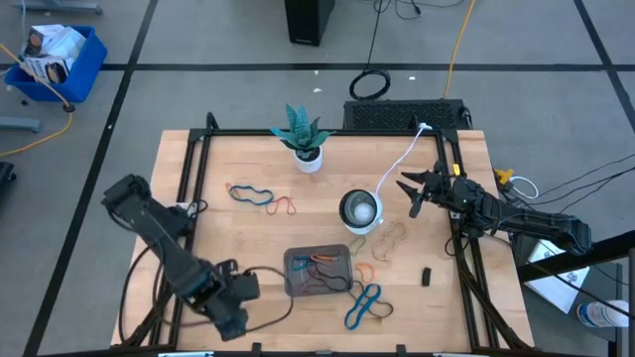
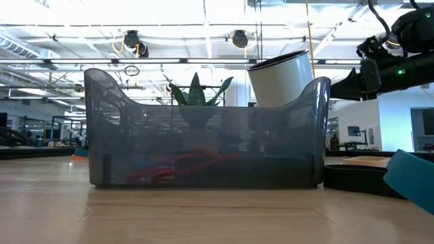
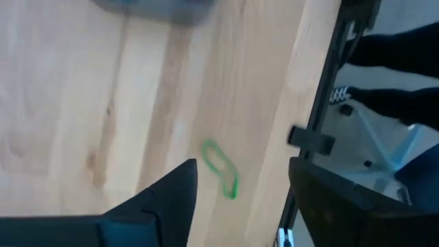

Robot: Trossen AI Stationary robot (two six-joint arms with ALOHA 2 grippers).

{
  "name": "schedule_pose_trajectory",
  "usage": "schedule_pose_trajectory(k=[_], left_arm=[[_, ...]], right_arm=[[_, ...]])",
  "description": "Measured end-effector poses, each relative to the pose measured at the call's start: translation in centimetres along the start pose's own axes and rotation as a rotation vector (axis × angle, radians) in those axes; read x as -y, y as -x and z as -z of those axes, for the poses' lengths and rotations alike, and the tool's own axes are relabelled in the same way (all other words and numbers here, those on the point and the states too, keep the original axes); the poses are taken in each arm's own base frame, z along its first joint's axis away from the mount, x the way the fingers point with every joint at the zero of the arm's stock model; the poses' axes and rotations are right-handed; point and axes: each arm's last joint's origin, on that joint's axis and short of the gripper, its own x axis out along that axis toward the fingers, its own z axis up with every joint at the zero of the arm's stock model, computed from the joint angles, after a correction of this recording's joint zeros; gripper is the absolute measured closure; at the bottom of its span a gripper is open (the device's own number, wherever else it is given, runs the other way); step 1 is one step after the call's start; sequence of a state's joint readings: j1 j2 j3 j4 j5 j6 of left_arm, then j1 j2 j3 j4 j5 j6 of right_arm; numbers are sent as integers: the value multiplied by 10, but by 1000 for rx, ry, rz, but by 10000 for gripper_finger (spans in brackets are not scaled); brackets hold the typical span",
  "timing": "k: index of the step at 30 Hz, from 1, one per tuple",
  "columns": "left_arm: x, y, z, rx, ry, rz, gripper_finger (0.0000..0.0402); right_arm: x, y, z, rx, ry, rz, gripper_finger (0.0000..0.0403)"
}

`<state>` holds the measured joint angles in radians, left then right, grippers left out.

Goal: Pick and place rubber bands into bin
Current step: Put the bottom green rubber band into the gray bin

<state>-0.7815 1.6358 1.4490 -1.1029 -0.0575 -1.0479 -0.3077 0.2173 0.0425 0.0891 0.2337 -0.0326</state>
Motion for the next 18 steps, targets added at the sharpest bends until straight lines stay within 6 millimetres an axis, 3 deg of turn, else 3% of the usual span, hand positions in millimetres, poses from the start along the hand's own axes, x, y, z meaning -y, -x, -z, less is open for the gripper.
schedule_pose_trajectory(k=[4, 10, 18], left_arm=[[10, -17, 8, -53, 48, -34, 158], [10, -44, 11, -141, 269, -168, 158], [13, -96, 6, -274, 372, -267, 158]], right_arm=[[0, 0, 0, 0, 0, 0, 261], [0, 0, 0, 0, -25, 0, 261], [0, 0, 0, 0, -50, 0, 261]])
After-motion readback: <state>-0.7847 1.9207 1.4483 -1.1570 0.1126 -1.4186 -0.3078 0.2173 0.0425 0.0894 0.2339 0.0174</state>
